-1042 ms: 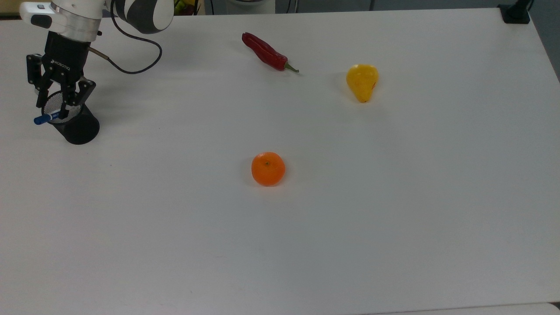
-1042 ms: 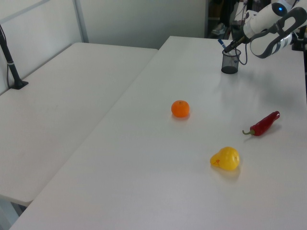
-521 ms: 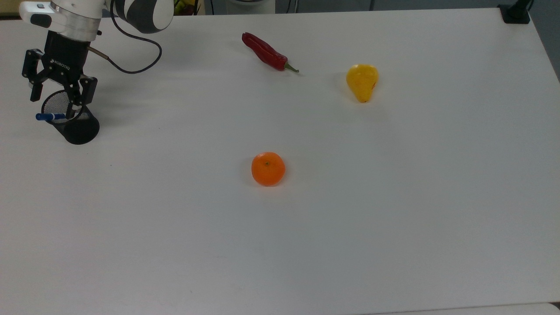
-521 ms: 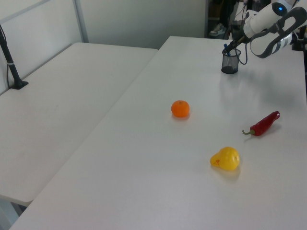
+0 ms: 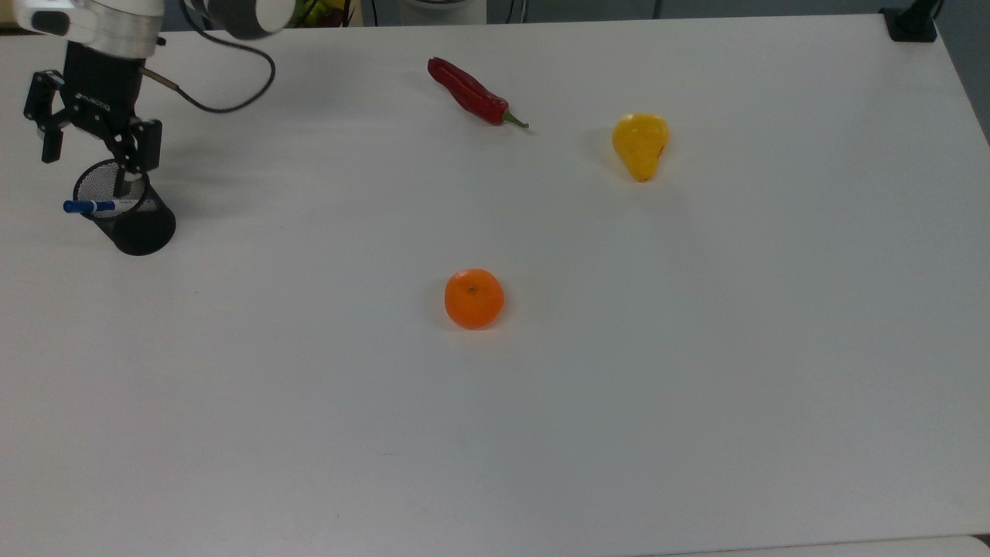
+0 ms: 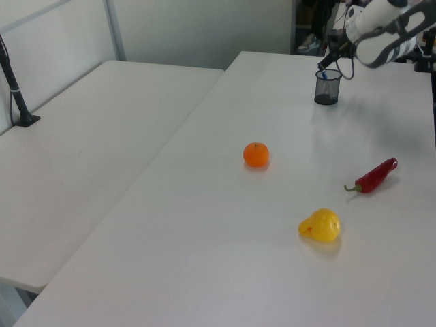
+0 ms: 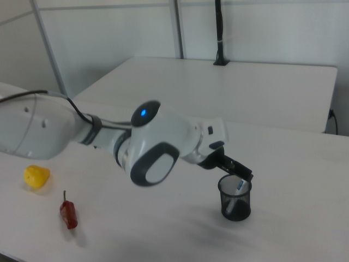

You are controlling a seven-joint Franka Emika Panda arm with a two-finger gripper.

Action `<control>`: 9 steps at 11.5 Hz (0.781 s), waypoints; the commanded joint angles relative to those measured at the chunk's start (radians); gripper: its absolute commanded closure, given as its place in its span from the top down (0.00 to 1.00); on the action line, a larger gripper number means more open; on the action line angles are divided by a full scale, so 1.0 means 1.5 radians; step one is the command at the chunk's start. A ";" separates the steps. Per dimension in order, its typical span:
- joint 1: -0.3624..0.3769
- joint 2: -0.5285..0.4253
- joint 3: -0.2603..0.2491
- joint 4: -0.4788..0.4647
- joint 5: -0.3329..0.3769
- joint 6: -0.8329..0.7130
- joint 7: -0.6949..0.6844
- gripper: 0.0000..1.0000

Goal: Place marker
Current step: 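Lower the marker into the cup and open the gripper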

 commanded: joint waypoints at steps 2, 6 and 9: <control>-0.004 -0.100 0.003 0.173 -0.003 -0.509 0.008 1.00; 0.004 -0.149 0.032 0.322 0.017 -0.849 0.044 1.00; 0.004 -0.179 0.124 0.385 0.032 -1.000 0.162 1.00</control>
